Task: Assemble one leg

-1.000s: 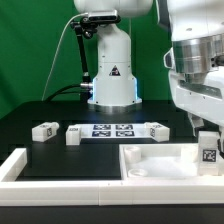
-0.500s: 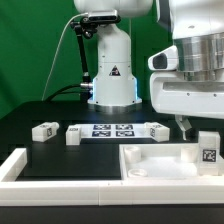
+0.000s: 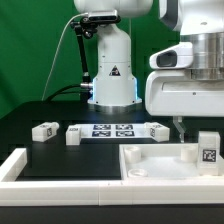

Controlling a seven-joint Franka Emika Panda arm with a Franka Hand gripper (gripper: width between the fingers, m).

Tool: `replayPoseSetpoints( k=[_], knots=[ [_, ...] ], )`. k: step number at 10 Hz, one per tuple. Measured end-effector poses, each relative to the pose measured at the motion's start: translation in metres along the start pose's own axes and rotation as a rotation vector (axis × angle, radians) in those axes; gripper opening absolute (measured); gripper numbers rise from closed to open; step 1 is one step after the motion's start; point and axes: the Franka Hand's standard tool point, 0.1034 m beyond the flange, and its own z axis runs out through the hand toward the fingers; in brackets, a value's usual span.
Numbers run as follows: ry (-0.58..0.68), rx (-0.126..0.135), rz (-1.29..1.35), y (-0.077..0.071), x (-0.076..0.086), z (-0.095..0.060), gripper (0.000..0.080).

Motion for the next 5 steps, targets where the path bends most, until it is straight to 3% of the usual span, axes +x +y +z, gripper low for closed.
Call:
replayPoseSetpoints(
  k=[1, 2, 3, 4, 5],
  knots=[
    [0.000, 0.000, -0.038, 0.0002, 0.0001, 0.0000, 0.0526],
    [0.000, 0.000, -0.038, 0.0002, 0.0001, 0.0000, 0.0526],
    [0.000, 0.001, -0.036, 0.0002, 0.0001, 0.0000, 0.0390],
    [0.000, -0.001, -0.035, 0.0014, 0.0005, 0.0000, 0.0390],
    [0.000, -0.001, -0.035, 0.0016, 0.0005, 0.0001, 0.0293]
  ],
)
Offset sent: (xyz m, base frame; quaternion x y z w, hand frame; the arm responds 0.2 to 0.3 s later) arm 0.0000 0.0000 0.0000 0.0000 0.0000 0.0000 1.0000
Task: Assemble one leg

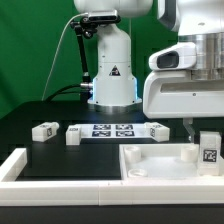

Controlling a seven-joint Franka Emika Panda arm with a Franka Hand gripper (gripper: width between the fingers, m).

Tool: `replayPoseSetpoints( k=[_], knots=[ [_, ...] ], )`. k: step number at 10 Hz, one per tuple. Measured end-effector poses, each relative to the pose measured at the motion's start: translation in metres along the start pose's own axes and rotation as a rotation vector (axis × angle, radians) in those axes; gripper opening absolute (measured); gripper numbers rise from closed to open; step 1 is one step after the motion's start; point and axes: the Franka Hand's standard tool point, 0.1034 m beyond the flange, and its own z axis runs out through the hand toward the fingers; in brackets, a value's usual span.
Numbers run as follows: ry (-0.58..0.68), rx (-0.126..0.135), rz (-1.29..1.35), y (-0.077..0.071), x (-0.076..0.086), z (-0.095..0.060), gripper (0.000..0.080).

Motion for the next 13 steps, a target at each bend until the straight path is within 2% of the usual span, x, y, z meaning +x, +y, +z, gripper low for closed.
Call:
replayPoseSetpoints(
  k=[4, 7, 13],
  knots=[
    [-0.001, 0.000, 0.092, 0.0006, -0.0004, 0.0000, 0.0293],
    [0.006, -0.005, 0.436, 0.0002, -0.0022, 0.0000, 0.0293],
    [-0.010, 0.030, 1.072, 0.0013, -0.0006, 0.0002, 0.0293]
  ],
)
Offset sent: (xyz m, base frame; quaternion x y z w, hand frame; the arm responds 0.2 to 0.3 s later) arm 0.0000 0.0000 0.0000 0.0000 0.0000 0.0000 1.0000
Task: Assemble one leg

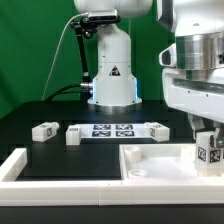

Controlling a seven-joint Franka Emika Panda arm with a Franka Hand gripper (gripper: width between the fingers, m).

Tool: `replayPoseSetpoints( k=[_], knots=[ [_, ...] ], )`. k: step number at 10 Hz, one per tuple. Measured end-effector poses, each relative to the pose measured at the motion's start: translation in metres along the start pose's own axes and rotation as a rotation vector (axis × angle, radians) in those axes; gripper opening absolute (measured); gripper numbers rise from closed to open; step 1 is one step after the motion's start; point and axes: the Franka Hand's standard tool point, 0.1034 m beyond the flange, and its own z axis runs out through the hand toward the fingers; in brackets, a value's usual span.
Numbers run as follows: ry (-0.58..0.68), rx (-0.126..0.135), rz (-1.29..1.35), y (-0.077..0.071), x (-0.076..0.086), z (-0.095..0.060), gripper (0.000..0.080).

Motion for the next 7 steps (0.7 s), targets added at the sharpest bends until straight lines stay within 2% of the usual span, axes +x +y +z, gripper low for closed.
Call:
replayPoseSetpoints(
  k=[5, 7],
  knots=[
    [-0.011, 0.018, 0.468, -0.0009, 0.0000, -0.0001, 0.0293],
    [-0.016, 0.019, 0.577, -0.0010, 0.0014, -0.0007, 0.0293]
  ],
)
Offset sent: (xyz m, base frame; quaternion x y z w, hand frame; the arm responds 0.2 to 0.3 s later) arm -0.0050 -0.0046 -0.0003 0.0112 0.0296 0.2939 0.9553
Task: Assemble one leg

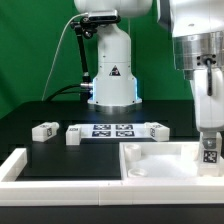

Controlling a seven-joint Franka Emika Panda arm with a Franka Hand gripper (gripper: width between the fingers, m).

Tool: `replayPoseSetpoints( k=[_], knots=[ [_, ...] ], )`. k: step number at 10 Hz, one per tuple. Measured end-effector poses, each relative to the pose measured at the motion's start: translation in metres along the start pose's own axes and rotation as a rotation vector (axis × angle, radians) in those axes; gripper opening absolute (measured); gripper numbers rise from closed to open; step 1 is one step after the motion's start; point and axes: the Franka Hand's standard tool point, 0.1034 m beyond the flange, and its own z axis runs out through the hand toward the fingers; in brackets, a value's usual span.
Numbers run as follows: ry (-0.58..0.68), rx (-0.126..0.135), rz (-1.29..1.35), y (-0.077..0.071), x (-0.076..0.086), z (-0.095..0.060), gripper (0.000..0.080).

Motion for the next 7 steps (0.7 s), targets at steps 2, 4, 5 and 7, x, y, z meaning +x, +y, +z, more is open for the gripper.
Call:
replayPoseSetpoints(
  k=[2, 4, 5, 7],
  knots=[
    [-0.007, -0.003, 0.060, 0.0011, -0.0017, 0.0007, 0.0293],
    [-0.009, -0.006, 0.014, 0.0017, -0.0026, 0.0008, 0.0536],
    [-0.008, -0.010, -0.026, 0.0008, -0.0024, 0.0001, 0.0614],
    [-0.007, -0.020, -0.067, 0.0027, -0.0032, 0.0006, 0.0642]
  ],
)
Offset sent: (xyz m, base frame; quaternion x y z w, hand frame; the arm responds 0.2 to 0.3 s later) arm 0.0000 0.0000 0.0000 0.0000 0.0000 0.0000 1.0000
